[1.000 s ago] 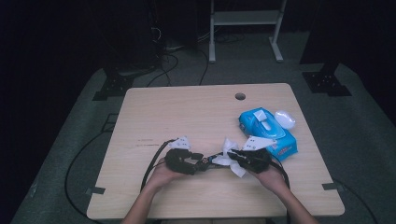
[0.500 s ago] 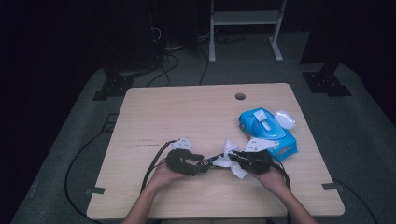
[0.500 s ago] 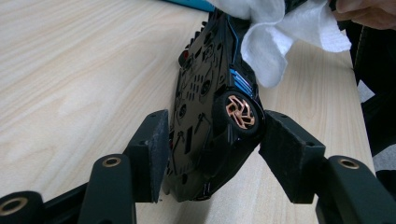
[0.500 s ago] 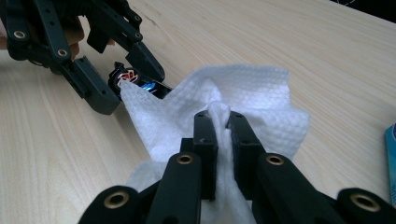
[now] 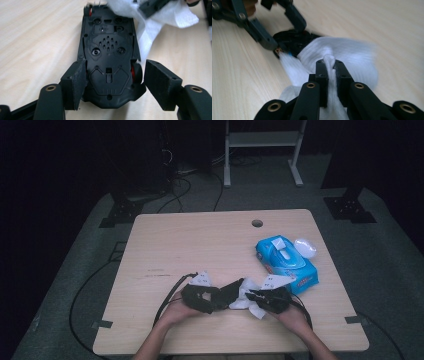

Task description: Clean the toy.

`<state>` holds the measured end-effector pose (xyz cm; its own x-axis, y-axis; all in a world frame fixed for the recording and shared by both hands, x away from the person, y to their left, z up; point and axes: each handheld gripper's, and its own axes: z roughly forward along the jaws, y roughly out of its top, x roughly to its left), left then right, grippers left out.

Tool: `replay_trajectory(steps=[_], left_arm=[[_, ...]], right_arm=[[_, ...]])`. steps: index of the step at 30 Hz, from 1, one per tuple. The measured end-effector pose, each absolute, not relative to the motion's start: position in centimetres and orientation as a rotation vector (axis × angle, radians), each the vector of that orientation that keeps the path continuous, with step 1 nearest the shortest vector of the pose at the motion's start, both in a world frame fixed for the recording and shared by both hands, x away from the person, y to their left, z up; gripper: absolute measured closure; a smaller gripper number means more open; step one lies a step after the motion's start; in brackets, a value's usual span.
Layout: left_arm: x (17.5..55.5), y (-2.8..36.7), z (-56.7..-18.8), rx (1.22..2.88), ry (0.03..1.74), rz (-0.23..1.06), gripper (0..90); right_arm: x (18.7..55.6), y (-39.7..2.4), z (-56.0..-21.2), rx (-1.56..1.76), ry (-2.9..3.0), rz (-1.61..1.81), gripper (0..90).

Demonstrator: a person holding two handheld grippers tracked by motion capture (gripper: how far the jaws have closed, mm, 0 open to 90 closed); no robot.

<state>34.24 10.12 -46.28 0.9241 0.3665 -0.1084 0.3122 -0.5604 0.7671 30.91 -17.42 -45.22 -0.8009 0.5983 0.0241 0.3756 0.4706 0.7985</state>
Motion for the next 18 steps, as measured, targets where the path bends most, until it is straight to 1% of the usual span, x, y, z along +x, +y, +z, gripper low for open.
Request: replay_trajectory(steps=[4, 7, 10, 13, 14, 17, 18], left_arm=[[34.1, 10.0, -46.3, 2.214, 0.452, 0.109, 33.3], [34.0, 9.9, -46.3, 2.227, 0.431, 0.142, 30.7], [34.0, 10.0, -46.2, 2.23, 0.447, 0.173, 26.1], [34.0, 10.3, -46.2, 2.217, 0.466, 0.191, 23.0], [34.1, 10.3, -46.2, 2.215, 0.468, 0.19, 20.7], [34.1, 10.2, -46.5, 2.228, 0.48, 0.194, 17.2], [34.2, 10.2, -46.6, 2.236, 0.486, 0.193, 14.7]], right_arm=[[31.2, -17.5, -45.1, 0.836, 2.466, 1.246, 82.8], [31.8, -17.8, -43.9, 0.858, 2.416, 1.308, 82.8], [32.8, -17.4, -43.1, 0.87, 2.386, 1.34, 82.7], [33.9, -17.0, -43.7, 0.89, 2.406, 1.313, 82.7], [34.0, -16.9, -44.0, 0.893, 2.415, 1.295, 82.7], [33.9, -16.9, -44.8, 0.908, 2.427, 1.289, 82.7], [33.8, -16.9, -45.1, 0.91, 2.429, 1.283, 82.7]])
